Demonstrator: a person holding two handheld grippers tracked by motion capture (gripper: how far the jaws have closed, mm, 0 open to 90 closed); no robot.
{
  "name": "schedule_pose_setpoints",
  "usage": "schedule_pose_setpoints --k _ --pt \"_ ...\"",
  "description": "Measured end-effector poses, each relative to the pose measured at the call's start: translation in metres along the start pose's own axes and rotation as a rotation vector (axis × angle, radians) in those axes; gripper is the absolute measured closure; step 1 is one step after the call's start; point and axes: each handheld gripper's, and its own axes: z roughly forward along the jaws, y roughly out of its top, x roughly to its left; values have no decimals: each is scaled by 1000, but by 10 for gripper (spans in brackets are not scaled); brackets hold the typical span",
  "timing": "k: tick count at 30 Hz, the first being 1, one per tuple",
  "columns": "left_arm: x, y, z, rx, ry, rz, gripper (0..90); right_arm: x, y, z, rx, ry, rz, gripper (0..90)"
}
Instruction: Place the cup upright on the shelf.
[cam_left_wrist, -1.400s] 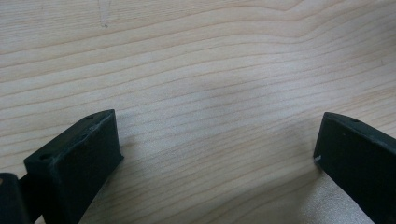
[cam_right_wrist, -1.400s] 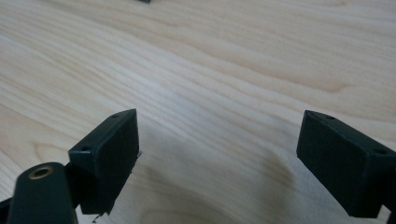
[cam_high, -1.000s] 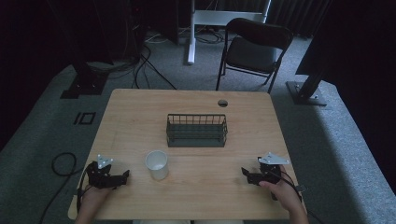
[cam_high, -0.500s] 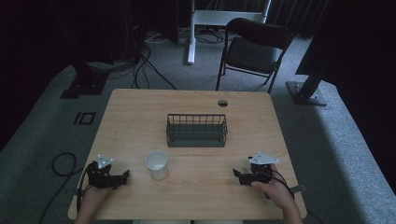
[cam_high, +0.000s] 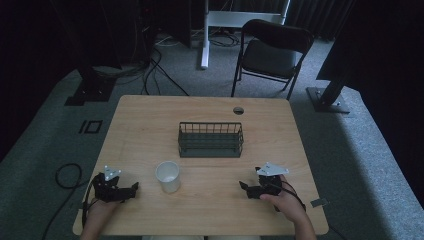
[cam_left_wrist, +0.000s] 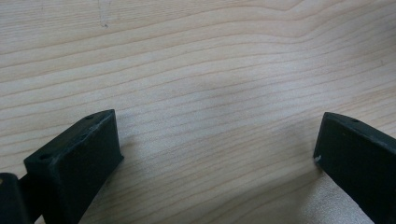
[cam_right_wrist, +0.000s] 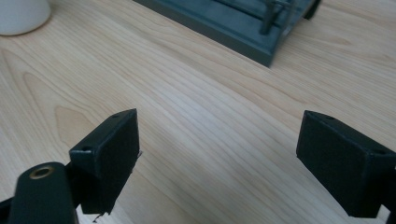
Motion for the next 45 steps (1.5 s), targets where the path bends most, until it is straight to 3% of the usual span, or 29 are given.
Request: schedule_pose_setpoints --k 5,45 --pt "0 0 0 0 0 0 7 9 6 7 3 25 -25 130" --pt "0 0 0 0 0 0 7 64 42 43 -56 187 -98 131"
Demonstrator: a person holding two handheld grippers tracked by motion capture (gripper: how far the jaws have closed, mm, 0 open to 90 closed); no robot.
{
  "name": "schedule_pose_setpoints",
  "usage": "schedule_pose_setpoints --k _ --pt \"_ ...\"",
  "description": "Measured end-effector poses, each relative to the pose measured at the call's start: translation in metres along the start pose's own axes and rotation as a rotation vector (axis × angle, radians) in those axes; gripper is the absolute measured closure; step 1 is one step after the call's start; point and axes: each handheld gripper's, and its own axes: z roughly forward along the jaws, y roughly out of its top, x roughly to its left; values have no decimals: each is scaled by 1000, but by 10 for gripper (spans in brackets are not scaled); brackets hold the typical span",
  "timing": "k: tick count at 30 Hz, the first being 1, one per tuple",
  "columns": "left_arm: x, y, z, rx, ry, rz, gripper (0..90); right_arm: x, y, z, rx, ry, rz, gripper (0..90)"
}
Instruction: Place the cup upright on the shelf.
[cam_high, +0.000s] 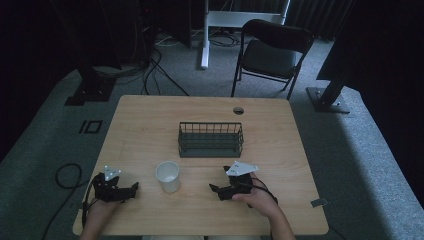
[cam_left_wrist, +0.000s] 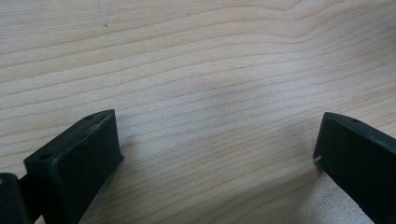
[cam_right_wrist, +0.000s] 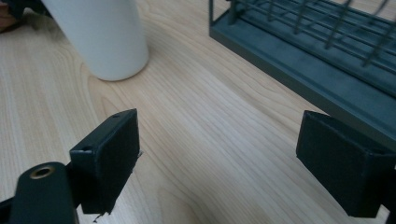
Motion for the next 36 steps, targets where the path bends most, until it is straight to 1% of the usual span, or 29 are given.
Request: schedule_pose_setpoints --k 5,10,14,17,18,20,21,24,29,32,33,36 --pt "0 0 0 0 0 0 7 7 4 8 -5 24 -10 131" --pt "0 0 0 0 0 0 7 11 8 11 -10 36 -21 131" --pt "0 0 0 0 0 0 7 17 13 18 -15 53 -38 131" --pt "0 0 0 0 0 0 7 21 14 22 -17 53 -55 131" --pt "0 0 0 0 0 0 7 23 15 26 -13 62 -51 131" --pt "0 0 0 0 0 0 7 24 15 27 -14 67 -54 131" --pt "0 0 0 0 0 0 7 27 15 31 -15 80 -56 131" --pt "0 0 0 0 0 0 7 29 16 34 -20 91 -61 131" --pt "0 0 0 0 0 0 7 41 23 42 -28 124 -90 133" --pt "0 0 0 0 0 0 7 44 26 45 -32 128 -100 133" --pt "0 0 0 0 0 0 7 47 28 48 -31 133 -106 133" --pt "0 0 0 0 0 0 7 50 31 52 -33 142 -106 133"
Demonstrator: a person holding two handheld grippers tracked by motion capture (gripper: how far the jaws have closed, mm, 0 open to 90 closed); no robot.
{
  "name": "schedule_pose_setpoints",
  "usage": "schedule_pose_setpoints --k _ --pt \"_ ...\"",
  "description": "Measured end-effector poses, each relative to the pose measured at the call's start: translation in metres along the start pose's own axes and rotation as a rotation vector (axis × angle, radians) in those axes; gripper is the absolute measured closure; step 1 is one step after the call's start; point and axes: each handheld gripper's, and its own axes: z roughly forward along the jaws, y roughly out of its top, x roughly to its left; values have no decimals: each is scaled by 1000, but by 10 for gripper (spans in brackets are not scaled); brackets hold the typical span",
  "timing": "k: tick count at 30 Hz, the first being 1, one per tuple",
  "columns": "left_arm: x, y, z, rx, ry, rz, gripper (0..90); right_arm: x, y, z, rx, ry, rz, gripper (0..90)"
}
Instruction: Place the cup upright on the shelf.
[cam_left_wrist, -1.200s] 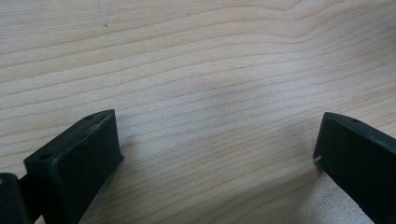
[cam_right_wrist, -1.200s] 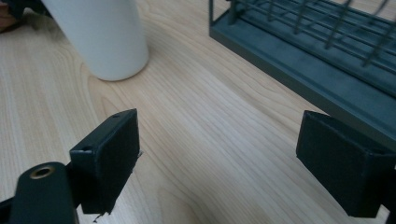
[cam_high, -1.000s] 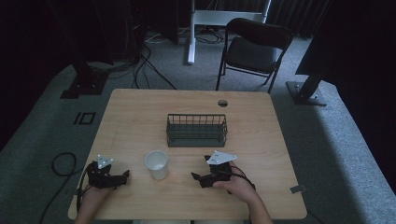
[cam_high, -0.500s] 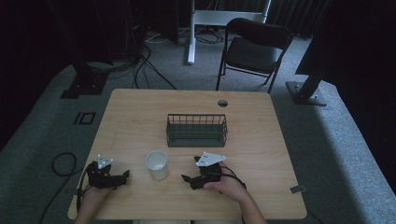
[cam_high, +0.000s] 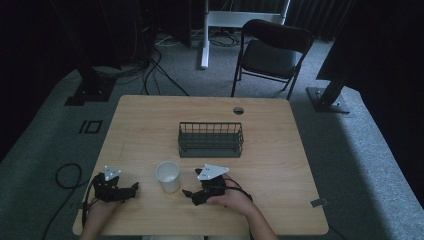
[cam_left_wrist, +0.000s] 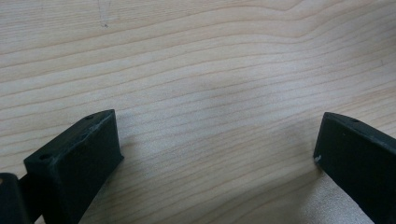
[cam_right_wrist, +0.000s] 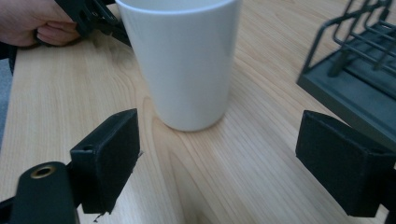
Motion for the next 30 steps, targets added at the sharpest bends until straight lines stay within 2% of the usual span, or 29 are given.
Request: schedule_pose_setpoints --k 9,16,20,30 --pt "0 0 0 0 0 0 7 8 12 17 -21 16 -28 133" --pt "0 0 0 0 0 0 7 10 20 25 -41 28 -19 137" --pt "0 0 0 0 0 0 7 14 29 31 -53 38 -40 138" --pt "0 0 0 -1 0 -2 7 16 39 42 -76 38 -45 138"
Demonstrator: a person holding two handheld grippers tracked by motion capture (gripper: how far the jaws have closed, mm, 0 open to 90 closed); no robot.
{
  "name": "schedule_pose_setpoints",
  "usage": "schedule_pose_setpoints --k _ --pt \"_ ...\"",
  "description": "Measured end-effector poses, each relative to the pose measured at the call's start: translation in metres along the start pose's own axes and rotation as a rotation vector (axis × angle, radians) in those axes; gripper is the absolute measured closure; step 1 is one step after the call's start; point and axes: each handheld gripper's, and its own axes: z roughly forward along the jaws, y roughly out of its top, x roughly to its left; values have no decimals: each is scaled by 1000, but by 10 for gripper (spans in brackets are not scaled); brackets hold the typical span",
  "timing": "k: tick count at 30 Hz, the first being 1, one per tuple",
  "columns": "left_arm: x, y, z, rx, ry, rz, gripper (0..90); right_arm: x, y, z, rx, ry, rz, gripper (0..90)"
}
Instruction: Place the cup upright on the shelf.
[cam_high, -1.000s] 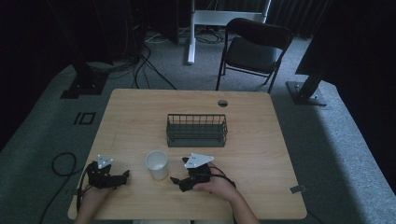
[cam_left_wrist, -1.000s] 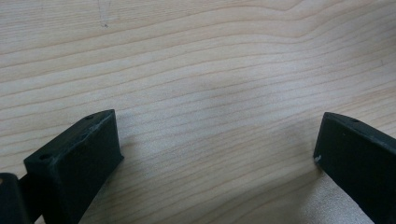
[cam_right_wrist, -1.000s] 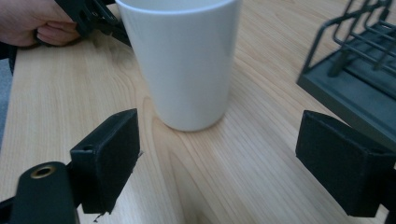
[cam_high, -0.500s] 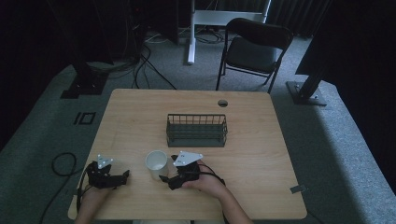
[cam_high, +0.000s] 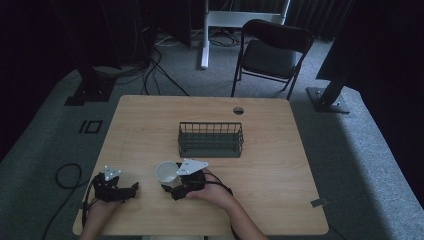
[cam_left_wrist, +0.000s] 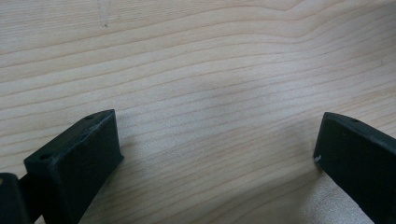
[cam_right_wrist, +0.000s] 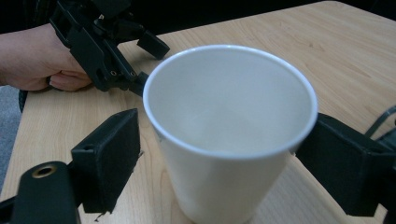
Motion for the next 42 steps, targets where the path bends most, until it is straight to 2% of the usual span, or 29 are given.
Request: schedule_pose_setpoints --k 12,16,19,22,26,31,32,36,42 --pt "0 0 0 0 0 0 7 0 4 8 -14 -4 -4 138" --pt "0 0 0 -1 0 -1 7 0 4 12 -13 -14 -7 191" --pt "0 0 0 -1 0 -1 7 0 6 12 -6 -13 -6 194" --pt "0 0 0 -1 0 -2 7 0 8 12 10 -24 -25 197" --pt "0 0 0 1 0 0 7 0 13 10 13 -16 -17 197" --pt "0 0 0 -2 0 -3 7 -1 21 6 -13 -7 5 197" --pt "0 0 0 0 -1 -1 7 -3 27 2 -32 -6 21 197" --pt "0 0 0 -1 -1 -2 7 -5 40 -6 -57 -10 17 197" --pt "0 0 0 2 -1 1 7 -11 59 -17 -93 -44 8 197"
